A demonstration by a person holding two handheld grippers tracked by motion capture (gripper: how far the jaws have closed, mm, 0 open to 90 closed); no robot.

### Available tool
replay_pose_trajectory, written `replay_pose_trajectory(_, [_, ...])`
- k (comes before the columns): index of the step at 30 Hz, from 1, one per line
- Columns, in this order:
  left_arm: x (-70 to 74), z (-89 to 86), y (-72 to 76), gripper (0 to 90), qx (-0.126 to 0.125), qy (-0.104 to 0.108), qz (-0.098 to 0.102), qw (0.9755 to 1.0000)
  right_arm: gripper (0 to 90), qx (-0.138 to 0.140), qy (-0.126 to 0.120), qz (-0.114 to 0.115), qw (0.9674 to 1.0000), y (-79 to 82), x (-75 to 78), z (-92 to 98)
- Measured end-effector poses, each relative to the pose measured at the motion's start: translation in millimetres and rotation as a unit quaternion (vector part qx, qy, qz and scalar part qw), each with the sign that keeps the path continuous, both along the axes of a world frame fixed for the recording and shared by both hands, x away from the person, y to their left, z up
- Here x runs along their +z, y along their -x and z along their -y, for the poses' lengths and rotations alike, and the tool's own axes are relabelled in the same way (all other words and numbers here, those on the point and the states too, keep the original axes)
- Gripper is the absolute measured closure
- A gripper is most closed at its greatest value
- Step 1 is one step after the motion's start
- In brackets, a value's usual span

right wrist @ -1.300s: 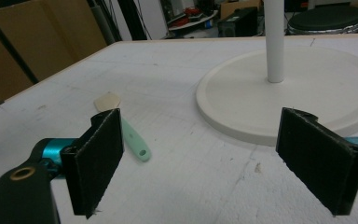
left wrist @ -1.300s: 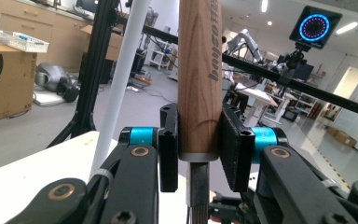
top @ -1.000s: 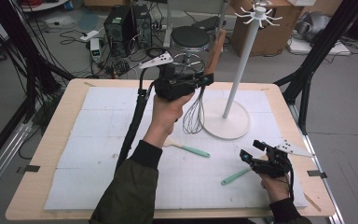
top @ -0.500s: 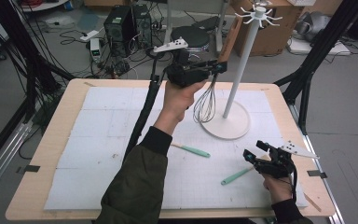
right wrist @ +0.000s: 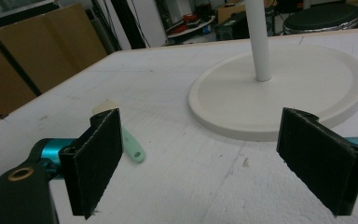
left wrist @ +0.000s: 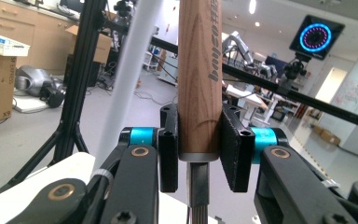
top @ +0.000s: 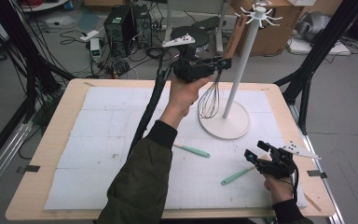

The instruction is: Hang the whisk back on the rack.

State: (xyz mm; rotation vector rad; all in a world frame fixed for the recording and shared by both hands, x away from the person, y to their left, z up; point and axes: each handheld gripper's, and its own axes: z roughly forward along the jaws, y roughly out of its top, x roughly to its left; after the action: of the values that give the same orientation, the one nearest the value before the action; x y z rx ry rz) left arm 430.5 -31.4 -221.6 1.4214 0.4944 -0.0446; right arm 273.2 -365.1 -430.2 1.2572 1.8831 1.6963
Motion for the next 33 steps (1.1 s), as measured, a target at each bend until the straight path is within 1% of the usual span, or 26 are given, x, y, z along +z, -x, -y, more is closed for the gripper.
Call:
replay_pose_trajectory(3, [1.8,1.3,-3.0,71.3,-0.003,-0.005,0.003,1.0,13.6,-0.001,-0.001,-0.001,1.0,0.0,-0.1,-0.2])
replay_pose_trajectory(6, [2.5,1.7,-5.5,71.3,-0.008,-0.001,0.0,1.0,13.6,-0.005,0.004,-0.005,1.0,-0.2,-0.4,0.0])
replay_pose_trajectory(9, [0.5,2.7,-7.1,71.3,-0.012,0.0,-0.004,0.9999,13.6,-0.006,0.001,-0.005,1.0,-0.6,-0.8,1.4])
replay_pose_trajectory(10, [0.2,3.6,-6.9,71.3,-0.016,0.001,-0.003,0.9999,13.6,-0.006,-0.001,-0.008,0.9999,0.1,-0.6,1.5])
replay_pose_trajectory(12, [0.3,5.1,-5.8,71.3,-0.017,0.0,0.003,0.9998,13.6,-0.006,0.0,-0.008,0.9999,0.1,-0.6,1.5])
replay_pose_trajectory(14, [0.5,6.3,-5.2,71.3,-0.022,0.004,0.003,0.9998,13.6,-0.006,0.001,-0.006,1.0,-0.3,-0.8,1.8])
replay_pose_trajectory(18, [-0.2,6.7,-5.4,71.2,-0.02,0.005,0.0,0.9998,13.6,-0.007,0.0,-0.006,1.0,-0.2,-0.7,2.1])
replay_pose_trajectory(19, [-0.2,6.6,-5.4,71.2,-0.021,0.004,0.002,0.9998,13.6,-0.007,0.0,-0.006,1.0,-0.2,-0.8,2.2])
replay_pose_trajectory(22, [1.5,7.0,-3.4,71.2,-0.025,0.01,0.007,0.9996,13.6,-0.006,0.001,-0.007,1.0,-0.2,-0.8,2.2])
replay_pose_trajectory(25, [0.4,8.8,-3.1,71.2,-0.027,0.002,0.005,0.9996,13.6,-0.007,0.001,-0.006,1.0,-0.1,-0.8,2.2])
replay_pose_trajectory(27, [-0.7,10.0,-3.7,71.2,-0.028,-0.004,0.003,0.9996,13.7,-0.008,-0.003,-0.01,0.9999,0.6,-0.5,1.8])
replay_pose_trajectory(28, [-1.1,10.7,-3.6,71.2,-0.031,-0.001,0.001,0.9995,13.7,-0.008,-0.002,-0.009,0.9999,0.3,-0.6,2.0])
replay_pose_trajectory(29, [-1.5,11.1,-4.1,71.2,-0.032,-0.002,0.004,0.9995,13.6,-0.008,-0.003,-0.009,0.9999,0.5,-0.5,1.9])
replay_pose_trajectory(31, [-2.2,12.3,-4.9,71.2,-0.029,-0.004,0.0,0.9996,13.6,-0.008,-0.002,-0.007,0.9999,0.3,-0.6,2.4])
replay_pose_trajectory(32, [-3.1,13.0,-5.6,71.2,-0.028,-0.004,-0.006,0.9996,13.7,-0.008,-0.003,-0.007,0.9999,0.4,-0.4,2.4])
replay_pose_trajectory(33, [-4.2,13.4,-6.7,71.2,-0.029,-0.007,-0.006,0.9995,13.7,-0.008,-0.003,-0.008,0.9999,0.5,-0.4,2.6])
